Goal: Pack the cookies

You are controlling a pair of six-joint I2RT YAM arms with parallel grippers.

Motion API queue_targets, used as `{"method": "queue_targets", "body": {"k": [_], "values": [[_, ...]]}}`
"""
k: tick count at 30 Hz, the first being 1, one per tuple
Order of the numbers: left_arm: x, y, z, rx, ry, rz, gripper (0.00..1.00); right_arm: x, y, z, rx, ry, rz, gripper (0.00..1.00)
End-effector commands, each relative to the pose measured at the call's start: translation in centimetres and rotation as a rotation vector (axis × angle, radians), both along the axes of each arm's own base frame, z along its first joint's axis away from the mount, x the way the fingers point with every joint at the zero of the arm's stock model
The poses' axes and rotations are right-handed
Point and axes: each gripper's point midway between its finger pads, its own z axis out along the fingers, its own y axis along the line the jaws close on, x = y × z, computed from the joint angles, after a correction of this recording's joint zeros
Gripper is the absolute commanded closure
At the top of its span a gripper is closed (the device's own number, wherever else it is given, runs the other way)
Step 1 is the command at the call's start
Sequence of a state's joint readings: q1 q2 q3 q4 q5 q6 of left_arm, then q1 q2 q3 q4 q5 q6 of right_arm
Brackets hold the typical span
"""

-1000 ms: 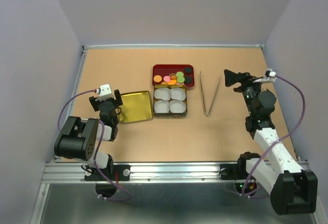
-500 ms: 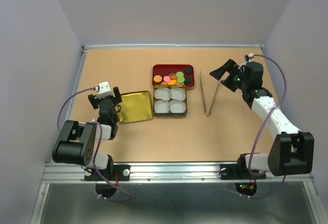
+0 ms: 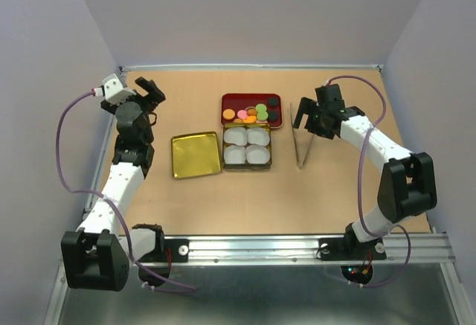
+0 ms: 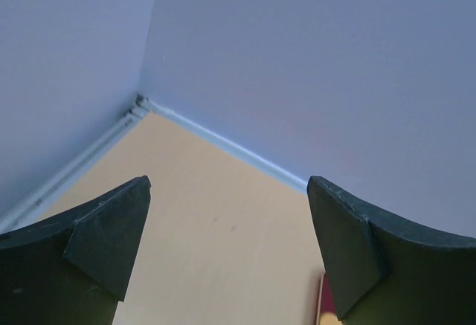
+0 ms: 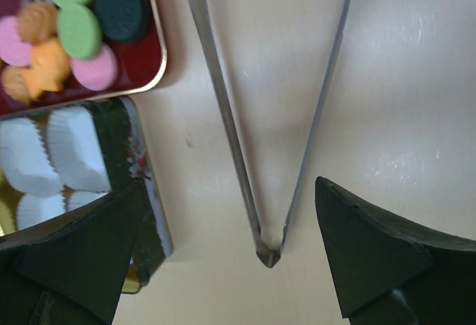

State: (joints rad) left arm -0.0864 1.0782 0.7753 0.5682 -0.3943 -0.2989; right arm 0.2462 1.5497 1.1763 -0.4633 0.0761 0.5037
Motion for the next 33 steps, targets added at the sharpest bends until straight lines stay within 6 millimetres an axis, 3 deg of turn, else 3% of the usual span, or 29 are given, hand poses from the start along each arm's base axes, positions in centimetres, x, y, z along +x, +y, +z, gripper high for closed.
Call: {"method": "queue_targets", "body": {"k": [1,4,7,9,10,13,14,17,23,27,31,33], "values": [[-1.4,-3.1,-4.0,-0.107,0.173,-0.158,0.01,-1.6,-1.8,-3.1,-0.100,0.109,-0.042,0.00],[-3.2,-4.3,-3.9,-0.114,0.167,-0.226,0.01,-1.5,-1.4,-4.2,-0.100,0.134,-0.041,0.00],[-3.8,-6.4,-5.0,-0.114,0.217,-0.309,0.02,-1.5,-1.2,-4.2,-0.110,0.132,-0.053,0.00],[-4.1,-10.3,-6.5,-0.118,0.285,-0.406,0.02,-1.7,-1.0,-4.4,-0.117,0.134,-0.052,0.00],[-4.7,-13.7,-7.1,-0.104,0.316,-0.481,0.02,-1.8,-0.8,-4.5,-0.120,0.136,-0.049,0.00],[-4.9,-18.0,-10.5,-0.096,0.460,-0.522,0.02,-2.3,-0.4,-5.1,-0.121,0.154,-0.039,0.00],[-5.0,-19.7,-12.8,-0.084,0.532,-0.544,0.02,-2.4,-0.3,-5.4,-0.122,0.161,-0.038,0.00],[-4.6,-21.0,-16.5,-0.090,0.658,-0.536,0.05,-2.8,0.0,-6.1,-0.124,0.181,-0.032,0.00],[-3.1,-21.8,-19.6,0.008,0.765,-0.517,0.10,-3.1,-0.3,-6.4,-0.141,0.185,-0.034,0.00],[-2.4,-22.7,-20.7,0.041,0.815,-0.544,0.23,-3.3,-0.4,-6.6,-0.141,0.189,-0.034,0.00],[-2.9,-23.8,-22.5,0.065,0.876,-0.572,0.46,-3.5,-0.6,-7.0,-0.152,0.201,-0.036,0.00],[-3.0,-24.0,-22.6,0.076,0.877,-0.571,0.47,-3.6,-0.6,-7.2,-0.156,0.204,-0.036,0.00]]}}
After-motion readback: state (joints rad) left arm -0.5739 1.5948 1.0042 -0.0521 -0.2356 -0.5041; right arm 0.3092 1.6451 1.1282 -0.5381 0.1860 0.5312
